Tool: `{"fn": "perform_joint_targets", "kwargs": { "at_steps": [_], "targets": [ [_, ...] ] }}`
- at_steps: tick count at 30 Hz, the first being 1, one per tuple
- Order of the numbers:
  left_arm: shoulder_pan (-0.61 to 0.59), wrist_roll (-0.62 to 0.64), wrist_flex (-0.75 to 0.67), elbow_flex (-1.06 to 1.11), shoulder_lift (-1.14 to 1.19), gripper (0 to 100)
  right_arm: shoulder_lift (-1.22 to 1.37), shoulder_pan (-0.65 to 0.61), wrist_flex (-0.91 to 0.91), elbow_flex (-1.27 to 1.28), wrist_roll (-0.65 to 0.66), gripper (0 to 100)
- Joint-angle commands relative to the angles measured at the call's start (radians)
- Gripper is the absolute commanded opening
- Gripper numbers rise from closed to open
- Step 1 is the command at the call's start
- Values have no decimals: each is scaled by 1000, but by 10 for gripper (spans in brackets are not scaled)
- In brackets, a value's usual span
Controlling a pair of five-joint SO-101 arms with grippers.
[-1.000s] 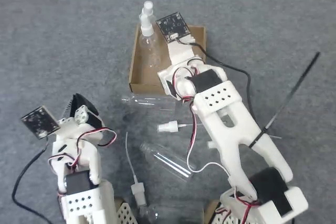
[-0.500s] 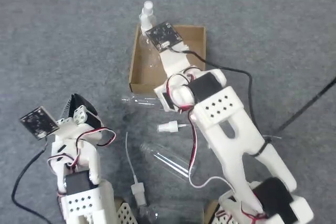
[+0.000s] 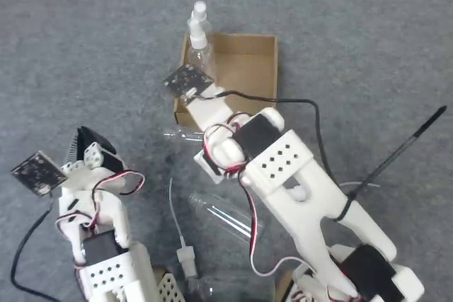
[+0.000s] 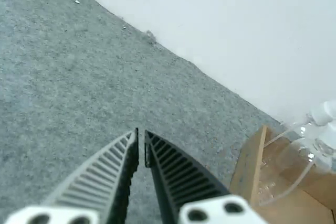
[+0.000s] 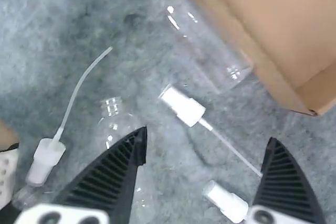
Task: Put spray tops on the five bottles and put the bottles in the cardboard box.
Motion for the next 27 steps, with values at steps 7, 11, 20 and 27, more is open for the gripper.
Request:
{"fn": "perform_joint_targets", "kwargs": {
  "at_steps": [7, 11, 20, 27],
  "targets": [
    [-12, -5, -38, -15, -15, 12, -65, -105, -36, 110, 52, 296],
    [-12, -5, -38, -15, -15, 12, -65, -124, -91, 183, 54, 296],
    [-12, -5, -38, -15, -15, 12, -65, -183, -183, 308, 55, 296],
    [-12, -5, -38, -15, -15, 12, -56, -219, -199, 336, 54, 296]
  ]
}}
